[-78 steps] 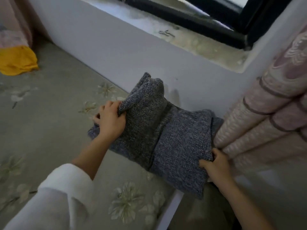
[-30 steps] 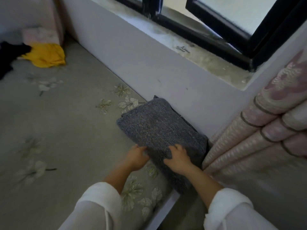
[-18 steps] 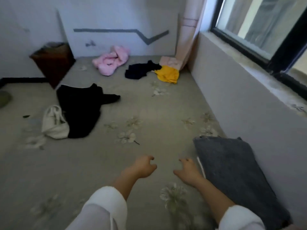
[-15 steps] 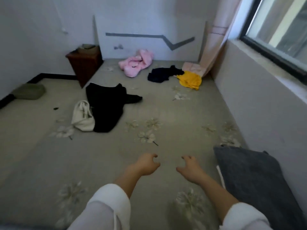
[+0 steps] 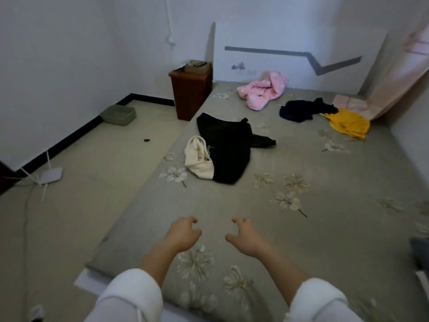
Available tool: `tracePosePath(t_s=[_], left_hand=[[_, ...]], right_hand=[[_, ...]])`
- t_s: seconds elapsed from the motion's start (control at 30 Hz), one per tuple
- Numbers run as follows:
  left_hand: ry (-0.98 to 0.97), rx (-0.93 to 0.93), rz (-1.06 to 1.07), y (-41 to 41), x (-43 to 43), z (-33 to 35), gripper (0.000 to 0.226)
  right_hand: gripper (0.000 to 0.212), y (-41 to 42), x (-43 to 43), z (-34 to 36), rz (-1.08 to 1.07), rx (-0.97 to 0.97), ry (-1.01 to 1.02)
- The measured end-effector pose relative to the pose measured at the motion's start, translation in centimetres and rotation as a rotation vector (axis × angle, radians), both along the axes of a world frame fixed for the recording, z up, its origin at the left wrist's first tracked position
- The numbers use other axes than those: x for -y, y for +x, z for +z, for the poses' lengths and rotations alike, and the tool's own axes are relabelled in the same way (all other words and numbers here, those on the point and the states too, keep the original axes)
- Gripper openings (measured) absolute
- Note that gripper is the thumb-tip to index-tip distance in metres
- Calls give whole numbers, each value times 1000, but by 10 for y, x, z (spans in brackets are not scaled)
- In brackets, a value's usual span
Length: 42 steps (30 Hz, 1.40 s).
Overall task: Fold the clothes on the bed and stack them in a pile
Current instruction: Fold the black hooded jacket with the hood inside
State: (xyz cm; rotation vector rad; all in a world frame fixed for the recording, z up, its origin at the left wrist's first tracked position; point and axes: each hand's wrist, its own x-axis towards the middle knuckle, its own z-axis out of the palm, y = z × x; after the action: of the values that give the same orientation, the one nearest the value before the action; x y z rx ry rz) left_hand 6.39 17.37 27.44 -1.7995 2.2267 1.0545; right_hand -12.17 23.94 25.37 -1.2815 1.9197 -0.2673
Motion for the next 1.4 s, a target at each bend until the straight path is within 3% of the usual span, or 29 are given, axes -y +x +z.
tracePosePath(t_s=[0.33, 0.57, 0.73, 0.97, 1.17, 1.27, 1.4], left_hand=[[-6, -30, 18, 24, 116, -40, 49], [-22, -38, 82, 22, 201, -106, 50], [31, 61, 46, 28, 238, -176, 58], [68, 254, -169, 30, 298, -263, 71], [87, 376, -168, 25, 308, -315, 100], [43, 437, -188, 25, 304, -325, 103], [38, 457, -212, 25, 308, -328, 102]], right_hand=[[67, 15, 123, -41, 0, -25, 51], [65, -1, 208, -119, -22, -44, 116], [67, 1, 233, -184, -12, -46, 192], [74, -24, 299, -241, -17, -187, 123], [82, -49, 365, -263, -38, -311, 70], [74, -59, 397, -271, -76, -369, 62], [37, -64, 420, -281, -64, -458, 67]])
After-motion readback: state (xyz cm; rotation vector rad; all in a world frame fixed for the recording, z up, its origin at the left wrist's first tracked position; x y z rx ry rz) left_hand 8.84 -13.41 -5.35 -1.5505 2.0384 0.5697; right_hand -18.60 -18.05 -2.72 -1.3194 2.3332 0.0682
